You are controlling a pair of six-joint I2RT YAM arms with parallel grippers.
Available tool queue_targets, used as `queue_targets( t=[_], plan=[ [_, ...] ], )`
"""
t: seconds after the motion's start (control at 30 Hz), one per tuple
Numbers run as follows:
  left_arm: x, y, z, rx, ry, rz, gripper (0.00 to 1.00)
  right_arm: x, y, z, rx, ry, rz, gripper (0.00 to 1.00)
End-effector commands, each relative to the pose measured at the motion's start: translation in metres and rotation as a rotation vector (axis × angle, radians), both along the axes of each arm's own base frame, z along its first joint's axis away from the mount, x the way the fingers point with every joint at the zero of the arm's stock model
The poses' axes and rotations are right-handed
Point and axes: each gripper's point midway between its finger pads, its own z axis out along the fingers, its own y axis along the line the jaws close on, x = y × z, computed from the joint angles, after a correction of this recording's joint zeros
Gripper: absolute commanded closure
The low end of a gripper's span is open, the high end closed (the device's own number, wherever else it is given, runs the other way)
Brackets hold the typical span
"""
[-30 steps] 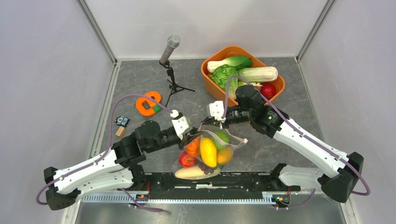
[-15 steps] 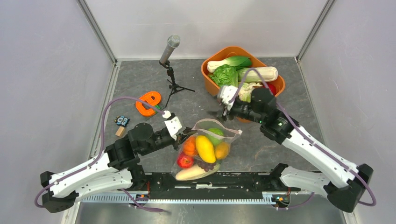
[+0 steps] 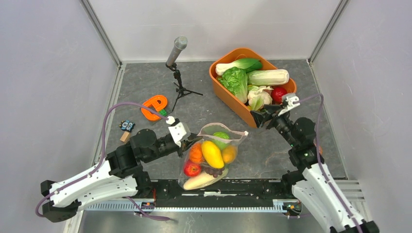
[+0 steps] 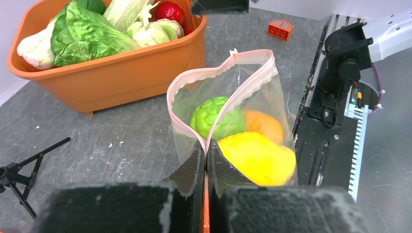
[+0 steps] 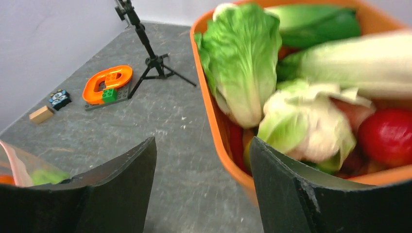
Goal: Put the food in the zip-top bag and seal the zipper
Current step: Zip the zipper food storage bag at the center of the board.
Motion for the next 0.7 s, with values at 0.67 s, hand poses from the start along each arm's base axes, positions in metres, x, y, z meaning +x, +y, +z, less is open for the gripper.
queue_targets(
  t=[0.67],
  plan=[
    [-0.014,0.006,0.035,-0.095,-0.083,-0.064,0.98,-0.112,0.024,-0.015,0.297,-0.184,0.586,0.19]
  ],
)
